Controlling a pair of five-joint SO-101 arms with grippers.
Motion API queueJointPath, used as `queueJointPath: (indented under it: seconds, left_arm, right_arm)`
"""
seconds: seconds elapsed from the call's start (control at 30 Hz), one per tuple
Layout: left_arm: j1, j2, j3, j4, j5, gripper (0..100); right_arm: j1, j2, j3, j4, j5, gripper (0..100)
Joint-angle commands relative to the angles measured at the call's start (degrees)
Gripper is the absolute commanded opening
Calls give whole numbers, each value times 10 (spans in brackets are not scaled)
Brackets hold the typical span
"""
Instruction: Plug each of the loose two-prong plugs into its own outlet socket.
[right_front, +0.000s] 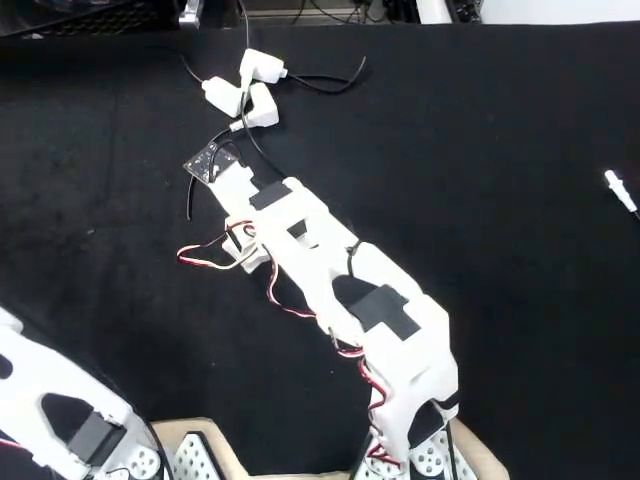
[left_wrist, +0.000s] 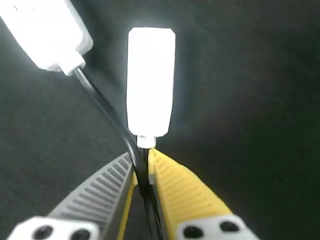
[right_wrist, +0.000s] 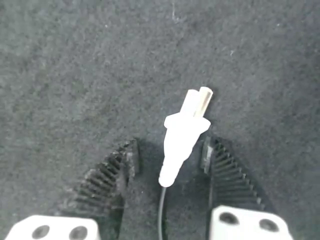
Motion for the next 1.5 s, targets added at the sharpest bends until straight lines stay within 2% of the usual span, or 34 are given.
queueJointPath:
  seconds: [0.0,0.27,0.57,0.73,1.03,1.17,1.33,1.47]
  left_arm:
    - [15,-64,-28,13,-17,27]
    - [88,-165,-28,13,-122,27]
    - [227,-343,-23,13,-215,27]
    - [242,-400,-23,13,-280,27]
    - [210,-464,-22,13,-396,27]
    - [206,-471,-6,14,-404,27]
    - [212,-491,137,14,-391,27]
    - [246,-573,248,14,-367,27]
  right_arm:
    - [0,-16,-1,-5,3,239]
    - [0,-16,-1,-5,3,240]
    - [0,-16,-1,-5,3,240]
    - [0,-16,-1,-5,3,240]
    - [0,-16,-1,-5,3,240]
    - [0,-16,-1,-5,3,240]
    - [4,-16,-1,-3,3,237]
    - [14,-17,-3,-3,-3,237]
